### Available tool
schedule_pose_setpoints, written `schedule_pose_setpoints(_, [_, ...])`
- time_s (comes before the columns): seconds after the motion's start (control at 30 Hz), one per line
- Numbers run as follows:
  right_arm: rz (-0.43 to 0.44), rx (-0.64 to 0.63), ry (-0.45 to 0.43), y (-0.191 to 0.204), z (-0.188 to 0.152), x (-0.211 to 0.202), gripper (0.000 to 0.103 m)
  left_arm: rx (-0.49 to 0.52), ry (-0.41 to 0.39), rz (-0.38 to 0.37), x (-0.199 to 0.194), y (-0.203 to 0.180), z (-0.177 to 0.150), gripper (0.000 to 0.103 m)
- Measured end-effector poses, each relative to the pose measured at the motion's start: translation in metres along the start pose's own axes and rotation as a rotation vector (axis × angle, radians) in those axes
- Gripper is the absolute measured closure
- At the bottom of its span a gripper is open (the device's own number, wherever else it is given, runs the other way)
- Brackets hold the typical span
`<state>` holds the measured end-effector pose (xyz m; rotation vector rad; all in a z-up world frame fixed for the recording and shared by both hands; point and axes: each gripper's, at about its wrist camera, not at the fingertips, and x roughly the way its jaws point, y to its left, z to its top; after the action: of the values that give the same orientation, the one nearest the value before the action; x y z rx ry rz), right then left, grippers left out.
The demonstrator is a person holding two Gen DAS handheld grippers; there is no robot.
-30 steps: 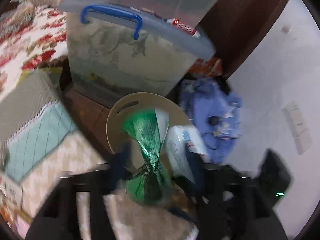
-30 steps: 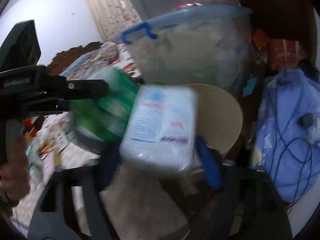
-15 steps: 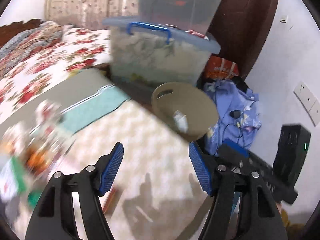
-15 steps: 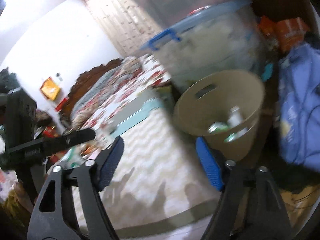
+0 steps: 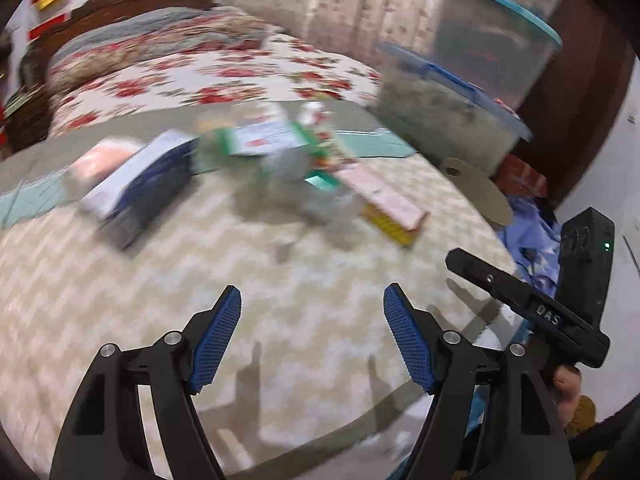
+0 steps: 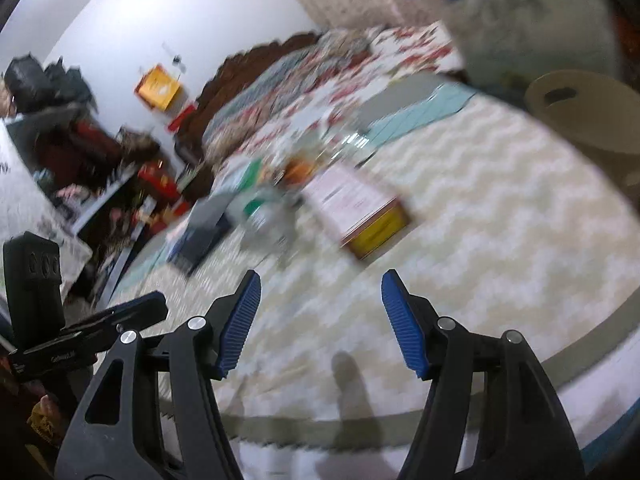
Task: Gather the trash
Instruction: 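Swing both open tools back over the bed toward the remaining trash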
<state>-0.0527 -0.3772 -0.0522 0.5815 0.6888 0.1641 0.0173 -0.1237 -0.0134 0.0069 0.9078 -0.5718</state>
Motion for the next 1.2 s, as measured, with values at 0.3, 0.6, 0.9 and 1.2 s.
schedule_pose_setpoints(0.3, [-0.001,-0.070,0.108,0.061,-0.025,0.032,0.030,-0.112,-0.054,0.134,-0.025,0.051,-0.032,0.021])
schedule_pose_setpoints(0.6, [-0.037,-0.121,0.163,0.088,-0.037,0.052,0.013,-0.236,-0.030,0.209,-0.030,0.094,-0.047,0.011])
schedule_pose_setpoints(0.9, [-0.038,-0.106,0.188,0.086,-0.039,0.059,0.004,-0.201,-0.029,0.268,-0.033,0.095,-0.049,0.009])
schedule_pose_setpoints(1.2, [0.022,-0.072,0.155,0.077,-0.039,0.056,0.003,-0.203,0.017,0.281,-0.021,0.098,-0.047,0.009])
